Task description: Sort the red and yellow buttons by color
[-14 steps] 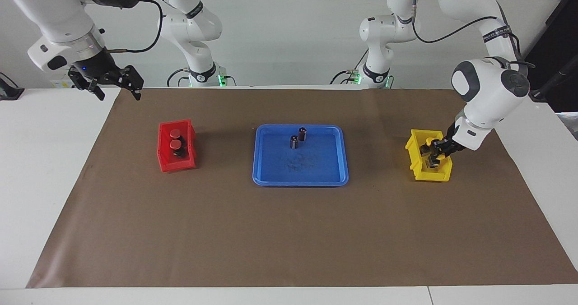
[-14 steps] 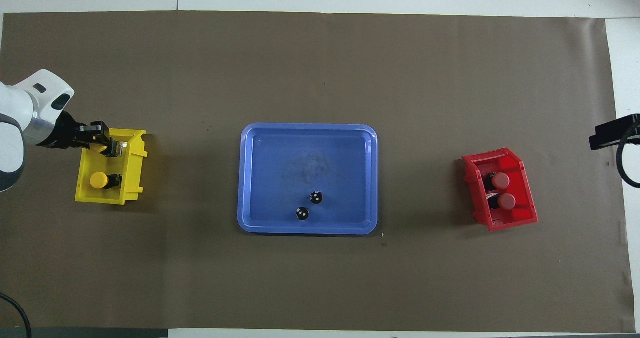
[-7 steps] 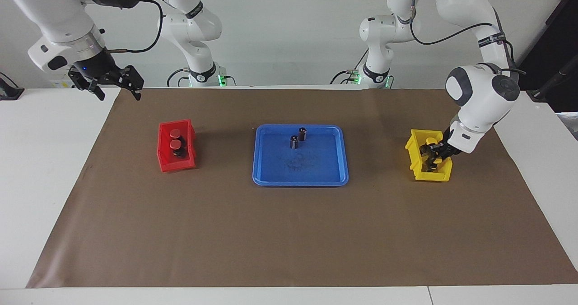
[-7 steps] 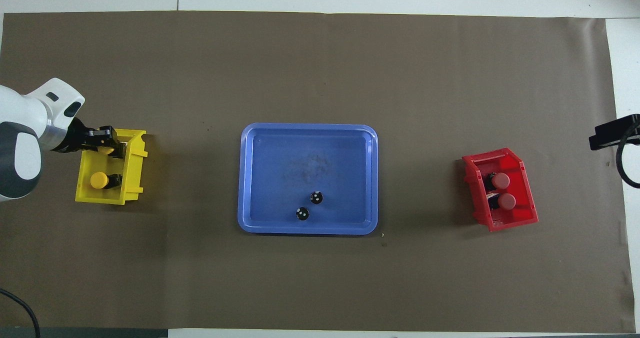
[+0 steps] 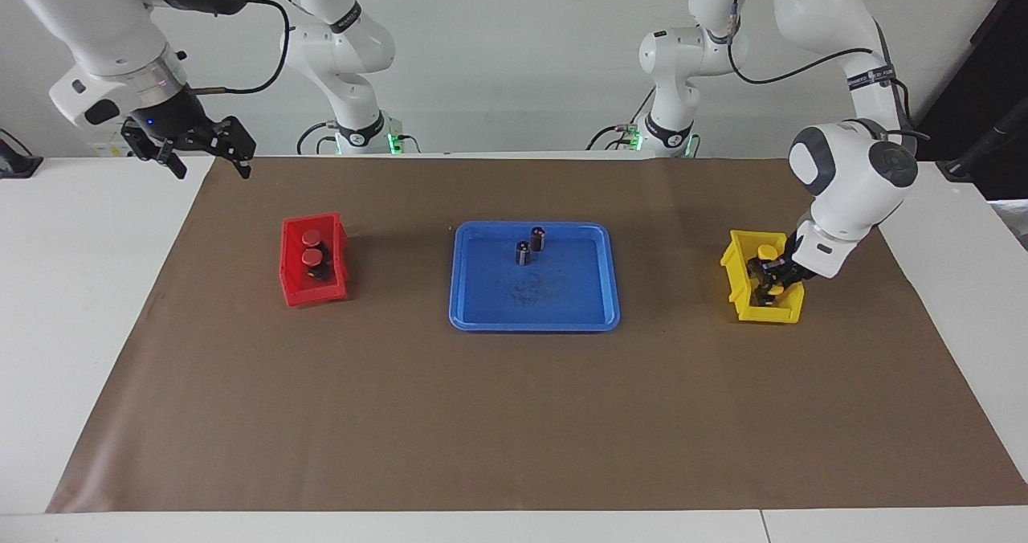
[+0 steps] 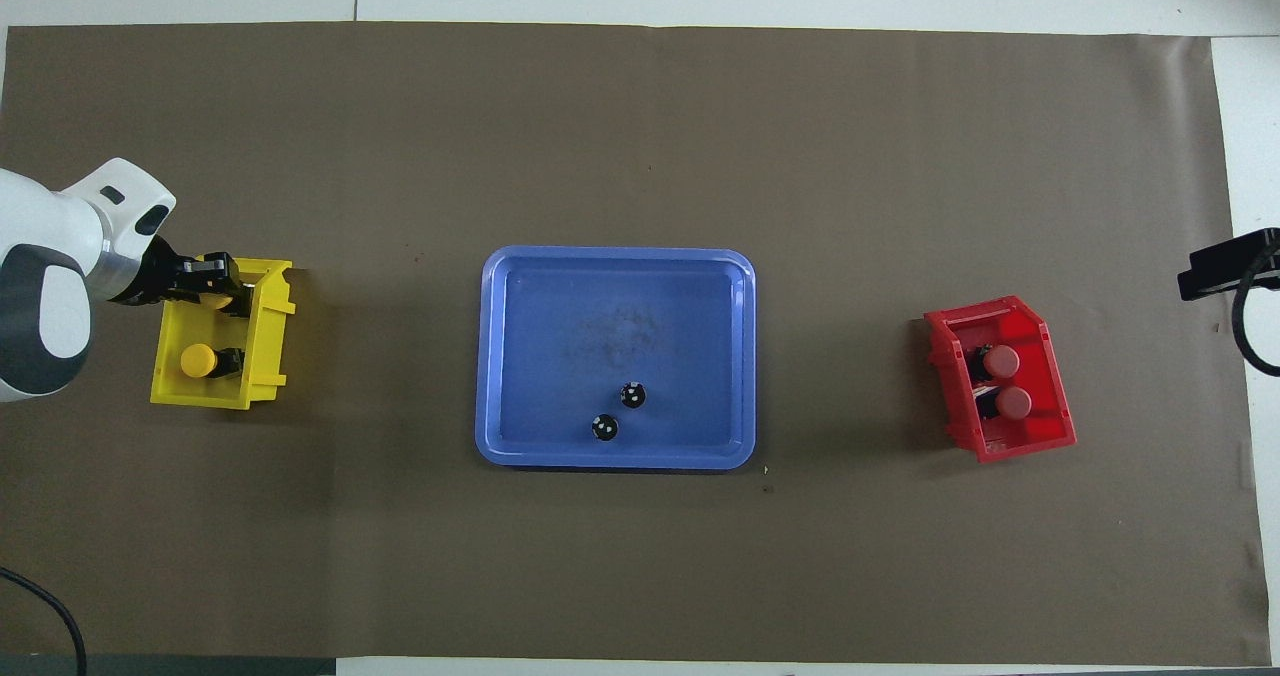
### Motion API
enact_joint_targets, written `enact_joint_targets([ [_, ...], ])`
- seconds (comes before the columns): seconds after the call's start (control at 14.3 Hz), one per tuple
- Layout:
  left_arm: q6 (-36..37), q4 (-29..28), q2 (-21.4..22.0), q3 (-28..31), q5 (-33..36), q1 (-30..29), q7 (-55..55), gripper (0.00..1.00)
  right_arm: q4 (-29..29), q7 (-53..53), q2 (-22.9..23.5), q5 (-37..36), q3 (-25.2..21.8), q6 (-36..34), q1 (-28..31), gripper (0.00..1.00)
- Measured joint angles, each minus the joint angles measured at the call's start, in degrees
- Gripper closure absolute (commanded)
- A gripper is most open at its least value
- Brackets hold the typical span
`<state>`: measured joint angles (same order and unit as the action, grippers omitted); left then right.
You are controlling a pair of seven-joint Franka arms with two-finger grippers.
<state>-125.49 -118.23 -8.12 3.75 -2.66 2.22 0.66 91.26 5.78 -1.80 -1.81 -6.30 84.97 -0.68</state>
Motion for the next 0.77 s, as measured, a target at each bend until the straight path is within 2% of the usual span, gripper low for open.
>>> enact_joint_targets([
  [0.42,-0.2,0.2,0.0,0.0,0.0,0.0,0.0,0.49,0.0,0.0,0.0,0.0,0.0,0.0,0.0,0.0],
  [0.56,0.0,0.8,0.1,0.0,0.0,0.0,0.0,0.39,0.0,0.0,0.0,0.0,0.0,0.0,0.0,0.0],
  [0.7,1.2,2.1,0.1,0.0,0.0,0.0,0.0,0.2,0.0,0.0,0.0,0.0,0.0,0.0,0.0,0.0],
  [0.77,2.7,3.2,0.1,-0.1,0.0,0.0,0.0,0.14,0.0,0.0,0.0,0.0,0.0,0.0,0.0,0.0],
])
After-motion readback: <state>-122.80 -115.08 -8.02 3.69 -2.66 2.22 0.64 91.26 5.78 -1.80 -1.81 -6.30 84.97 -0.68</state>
